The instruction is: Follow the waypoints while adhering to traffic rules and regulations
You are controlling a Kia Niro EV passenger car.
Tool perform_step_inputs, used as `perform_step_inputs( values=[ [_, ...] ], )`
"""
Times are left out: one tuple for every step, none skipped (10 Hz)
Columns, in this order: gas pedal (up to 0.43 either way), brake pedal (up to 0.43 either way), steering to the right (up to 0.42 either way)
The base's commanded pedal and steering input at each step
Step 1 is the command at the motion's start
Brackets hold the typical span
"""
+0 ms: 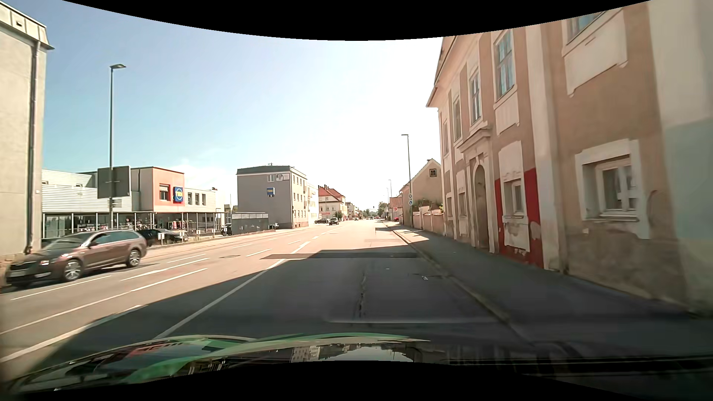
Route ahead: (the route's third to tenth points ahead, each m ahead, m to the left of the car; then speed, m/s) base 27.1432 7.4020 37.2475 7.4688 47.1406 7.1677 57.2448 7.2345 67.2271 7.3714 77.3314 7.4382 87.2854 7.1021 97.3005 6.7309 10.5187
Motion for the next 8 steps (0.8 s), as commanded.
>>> perform_step_inputs(
  values=[
    [0.138, 0.000, 0.005],
    [0.138, 0.000, 0.004],
    [0.138, 0.000, 0.001],
    [0.138, 0.000, -0.001],
    [0.138, 0.000, -0.001],
    [0.138, 0.000, -0.001],
    [0.138, 0.000, -0.001],
    [0.138, 0.000, -0.001]
  ],
)
